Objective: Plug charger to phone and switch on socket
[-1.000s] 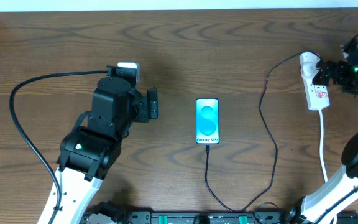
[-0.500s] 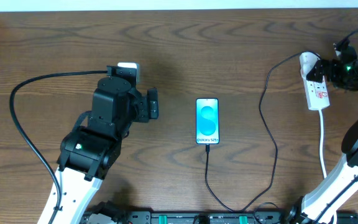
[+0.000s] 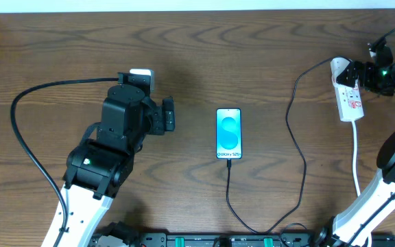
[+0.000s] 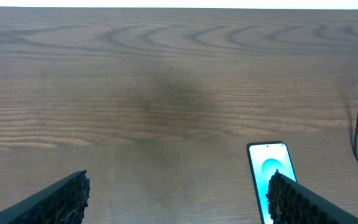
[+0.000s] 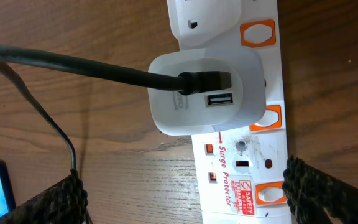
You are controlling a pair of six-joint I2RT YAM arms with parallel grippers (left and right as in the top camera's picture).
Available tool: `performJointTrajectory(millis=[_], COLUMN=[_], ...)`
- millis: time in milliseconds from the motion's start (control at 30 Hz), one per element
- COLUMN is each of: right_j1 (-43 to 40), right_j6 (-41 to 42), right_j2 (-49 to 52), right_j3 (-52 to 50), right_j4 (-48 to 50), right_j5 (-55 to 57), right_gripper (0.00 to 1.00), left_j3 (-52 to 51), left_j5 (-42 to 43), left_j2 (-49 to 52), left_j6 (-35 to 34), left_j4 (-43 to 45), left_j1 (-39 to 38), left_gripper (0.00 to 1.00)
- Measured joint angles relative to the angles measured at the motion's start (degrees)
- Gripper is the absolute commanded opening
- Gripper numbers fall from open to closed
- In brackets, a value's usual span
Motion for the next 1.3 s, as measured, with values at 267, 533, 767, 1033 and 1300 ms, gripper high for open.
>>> performJointTrajectory(millis=[267,533,767,1033,1300], right_j1=[0.09,1.09,2.34,2.8,2.43], right_j6=[-0.02,0.0,-0.02,0.02,3.54], right_j2=[0.0,0.0,0.0,-0.13,-0.31], right_j3=[0.0,-2.8,-8.26,-9.81,-9.84], right_j4=[1.27,5.31,9.03,12.5,12.94], right_j5=[-0.15,-0.2,-0.33,-1.07,3.21], right_gripper=[0.99,0.99,0.99,0.99,0.99], left_j3=[0.0,0.0,0.0,0.0,0.0], left_j5=[0.0,0.0,0.0,0.0,0.0], left_j2=[0.0,0.0,0.0,0.0,0.0], left_j6=[0.0,0.0,0.0,0.0,0.0], left_j4=[0.0,0.0,0.0,0.0,0.0], left_j1=[0.0,0.0,0.0,0.0,0.0], left_gripper=[0.91,0.91,0.91,0.91,0.91])
